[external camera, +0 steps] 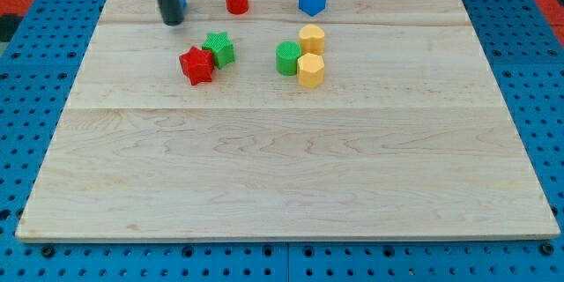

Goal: Push the red star to the top left of the board

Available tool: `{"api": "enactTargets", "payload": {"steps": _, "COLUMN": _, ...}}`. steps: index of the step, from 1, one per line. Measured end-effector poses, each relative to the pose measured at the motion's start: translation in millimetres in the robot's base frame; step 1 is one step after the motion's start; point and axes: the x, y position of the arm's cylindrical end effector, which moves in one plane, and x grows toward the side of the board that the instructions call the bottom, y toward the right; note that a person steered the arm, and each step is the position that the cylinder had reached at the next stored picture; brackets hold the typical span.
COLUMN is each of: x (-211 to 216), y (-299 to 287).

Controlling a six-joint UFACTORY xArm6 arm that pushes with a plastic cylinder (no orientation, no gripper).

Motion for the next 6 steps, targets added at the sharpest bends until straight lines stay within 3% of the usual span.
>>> {"api": "enactTargets", "payload": {"steps": 2, "x": 62.4, "y": 112.9}}
{"api": "enactTargets", "payload": {"steps": 3, "x": 113.6, "y": 94.3}}
{"api": "enactTargets", "payload": {"steps": 4, "x": 113.3, "y": 23.2}}
{"api": "enactTargets", "payload": {"steps": 5, "x": 75.6, "y": -26.4}}
{"api": "enactTargets", "payload": {"steps": 6, "x": 65.0, "y": -18.5}}
